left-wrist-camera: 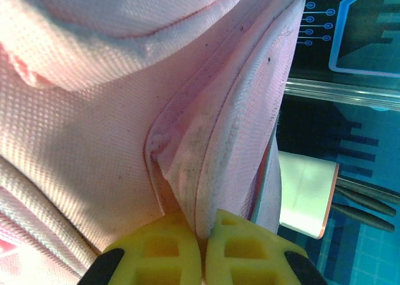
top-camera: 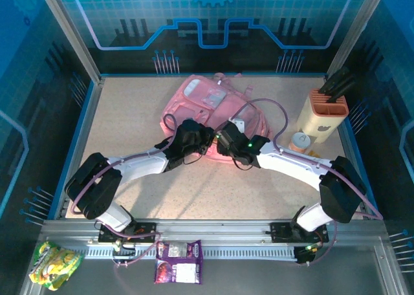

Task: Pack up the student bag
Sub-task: Zip the student bag at the center of the table.

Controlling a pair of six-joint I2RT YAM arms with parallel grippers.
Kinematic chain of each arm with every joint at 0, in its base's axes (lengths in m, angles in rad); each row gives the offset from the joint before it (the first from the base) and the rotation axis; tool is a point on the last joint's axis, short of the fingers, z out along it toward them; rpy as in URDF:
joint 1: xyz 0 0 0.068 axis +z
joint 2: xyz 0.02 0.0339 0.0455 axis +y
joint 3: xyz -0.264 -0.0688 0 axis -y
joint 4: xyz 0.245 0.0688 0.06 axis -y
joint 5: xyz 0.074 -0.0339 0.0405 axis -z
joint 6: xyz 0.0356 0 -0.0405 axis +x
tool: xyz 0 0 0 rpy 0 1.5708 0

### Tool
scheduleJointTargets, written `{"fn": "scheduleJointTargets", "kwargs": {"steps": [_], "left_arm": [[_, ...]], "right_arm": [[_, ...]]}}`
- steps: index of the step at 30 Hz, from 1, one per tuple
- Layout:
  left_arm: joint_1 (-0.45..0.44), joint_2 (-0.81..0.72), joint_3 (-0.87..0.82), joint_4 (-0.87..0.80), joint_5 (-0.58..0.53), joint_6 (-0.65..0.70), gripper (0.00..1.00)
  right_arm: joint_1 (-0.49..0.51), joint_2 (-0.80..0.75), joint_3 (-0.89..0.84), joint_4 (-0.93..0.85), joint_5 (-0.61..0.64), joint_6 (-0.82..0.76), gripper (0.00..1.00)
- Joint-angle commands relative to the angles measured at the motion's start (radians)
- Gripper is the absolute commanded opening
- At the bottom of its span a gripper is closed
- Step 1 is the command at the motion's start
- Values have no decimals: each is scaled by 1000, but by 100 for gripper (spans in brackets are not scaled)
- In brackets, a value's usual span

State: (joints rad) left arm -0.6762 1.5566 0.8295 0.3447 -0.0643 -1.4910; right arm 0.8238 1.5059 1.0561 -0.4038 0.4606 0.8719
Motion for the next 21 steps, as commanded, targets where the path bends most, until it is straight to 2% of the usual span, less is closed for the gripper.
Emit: {"fn": "scheduleJointTargets", "kwargs": {"steps": [1, 6, 14, 17, 19, 21], "left_arm": [[-17, -46, 25, 46, 21, 11, 0], [-25, -46, 30, 43, 16, 12, 0], [-24, -71, 20, 13, -9, 26, 0], [-24, -75, 18, 5, -17, 31, 0], [-23, -76, 16, 7, -17, 30, 0], [-24, -73, 18, 10, -19, 31, 0]], "right_arm": [[-13, -7, 5, 54, 11, 22, 52], [-23, 56, 71, 0, 99, 24, 52], [-20, 52, 82, -128, 187, -9, 40], [-16, 25, 73, -153, 188, -57, 35], [-16, 19, 76, -170, 171, -86, 28], [-22, 26, 84, -157, 132, -117, 25]]}}
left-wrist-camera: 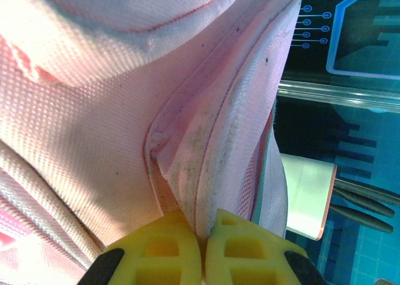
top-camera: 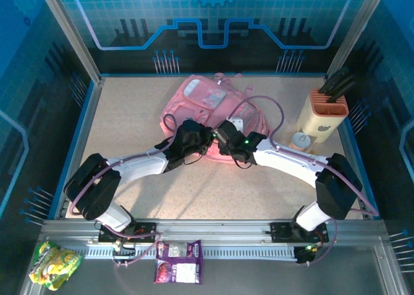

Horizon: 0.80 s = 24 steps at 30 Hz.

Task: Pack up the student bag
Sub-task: Zip the student bag at the center of the table.

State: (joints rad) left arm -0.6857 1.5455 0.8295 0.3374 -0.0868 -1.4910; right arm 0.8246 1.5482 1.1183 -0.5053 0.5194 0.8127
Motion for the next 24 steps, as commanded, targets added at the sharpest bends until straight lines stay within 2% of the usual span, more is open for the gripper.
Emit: {"fn": "scheduleJointTargets", "kwargs": {"steps": [1, 5, 8, 16, 21, 24], "left_arm": [[-14, -60, 21, 19, 4, 29, 0], [-14, -59, 28, 12, 7, 31, 0], [-15, -65, 23, 11, 1, 32, 0], [-14, -77, 16, -13, -14, 44, 0], [-13, -81, 17, -43, -35, 66, 0], [-13, -75, 22, -42, -36, 67, 0]], "right_arm": [[-23, -6, 36, -61, 58, -62, 25], [-29, 52, 81, -64, -2, -75, 26], [-28, 76, 89, -25, -36, -97, 32], [-36, 65, 98, -44, 38, -125, 21], [-38, 39, 101, -107, 75, -201, 21], [-40, 53, 96, -73, 35, -247, 22]]}}
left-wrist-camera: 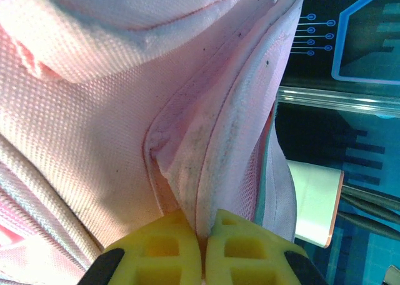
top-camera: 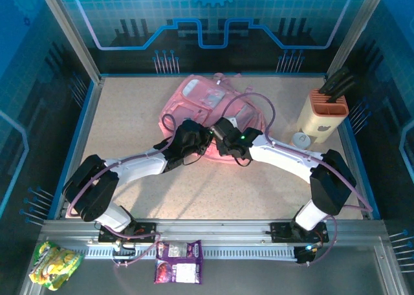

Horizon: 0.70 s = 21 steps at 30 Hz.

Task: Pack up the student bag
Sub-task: Zip the student bag at the center of the table.

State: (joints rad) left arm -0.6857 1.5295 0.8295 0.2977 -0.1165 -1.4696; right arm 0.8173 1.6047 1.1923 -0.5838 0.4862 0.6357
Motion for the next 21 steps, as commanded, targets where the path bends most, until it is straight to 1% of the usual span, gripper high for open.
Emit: {"fn": "scheduleJointTargets", "kwargs": {"steps": [1, 4, 6, 9, 11, 13, 17, 21], "left_arm": [[-12, -57, 24, -2, -4, 45, 0], [-13, -52, 34, -2, 2, 45, 0], [-13, -50, 40, -9, 3, 45, 0], [-13, -51, 39, -14, -2, 45, 0], [-13, -49, 41, -14, -3, 46, 0], [-14, -49, 42, -15, -3, 46, 0], [-11, -50, 40, -20, -6, 52, 0], [-10, -42, 41, -18, -6, 53, 0]], "right_arm": [[-33, 9, 25, 19, 50, -79, 22], [-29, 50, 46, 40, 15, -80, 26], [-29, 74, 66, 36, 24, -76, 33], [-32, 83, 71, 50, 26, -72, 33], [-34, 73, 63, 61, 31, -59, 32], [-34, 58, 61, 42, 68, -48, 30], [-36, 37, 64, -14, 107, -86, 26], [-49, 39, 53, -8, 34, -131, 21]]}}
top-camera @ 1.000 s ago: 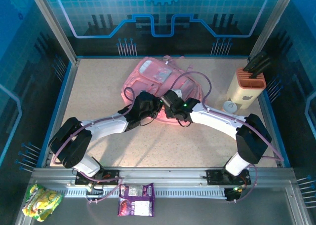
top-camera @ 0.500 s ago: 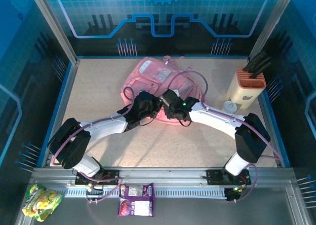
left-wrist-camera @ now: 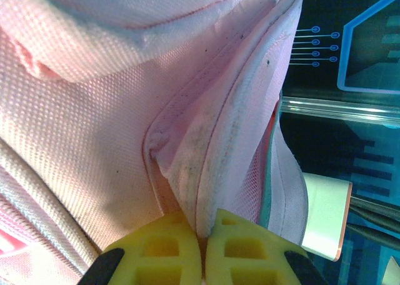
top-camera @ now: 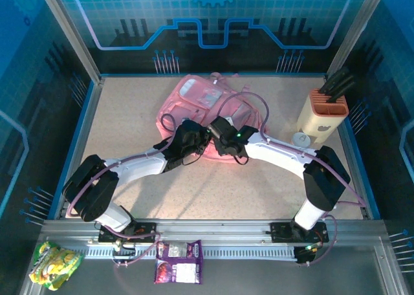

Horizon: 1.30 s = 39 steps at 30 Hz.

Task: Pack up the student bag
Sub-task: Zip the student bag at the center of the table.

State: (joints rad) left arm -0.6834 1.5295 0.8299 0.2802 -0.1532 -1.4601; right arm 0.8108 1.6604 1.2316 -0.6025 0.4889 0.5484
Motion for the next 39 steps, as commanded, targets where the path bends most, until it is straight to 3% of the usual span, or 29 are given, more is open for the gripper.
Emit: {"fn": "scheduleJointTargets", "kwargs": {"steps": [1, 4, 13, 18, 22, 25, 27, 32, 36, 39], "left_arm": [[-11, -39, 40, 0, 30, 43, 0], [-6, -42, 35, -5, 29, 48, 0], [39, -116, 5, -123, 28, 145, 0], [120, -180, 20, -313, 91, 329, 0], [215, -227, 24, -414, 157, 487, 0], [279, -247, 28, -417, 210, 568, 0], [322, -226, 47, -390, 297, 631, 0], [413, -106, 127, -321, 467, 754, 0], [436, -37, 188, -301, 565, 795, 18], [444, -85, 141, -283, 541, 740, 39]], "right_arm": [[-43, -13, 11, 23, 13, -54, 20], [-42, -7, 24, 12, 6, -70, 11], [-83, -80, -4, -82, 54, -118, 0], [-169, -125, -49, -102, 40, -165, 0], [-176, -127, -44, -124, 75, -226, 0], [-172, -123, -54, -101, -11, -257, 0], [-140, -118, -57, -83, -73, -271, 0], [66, -57, 3, -82, -153, -245, 0], [168, 6, 77, 25, -233, -163, 0], [172, 62, 127, 58, -223, -111, 0]]}}
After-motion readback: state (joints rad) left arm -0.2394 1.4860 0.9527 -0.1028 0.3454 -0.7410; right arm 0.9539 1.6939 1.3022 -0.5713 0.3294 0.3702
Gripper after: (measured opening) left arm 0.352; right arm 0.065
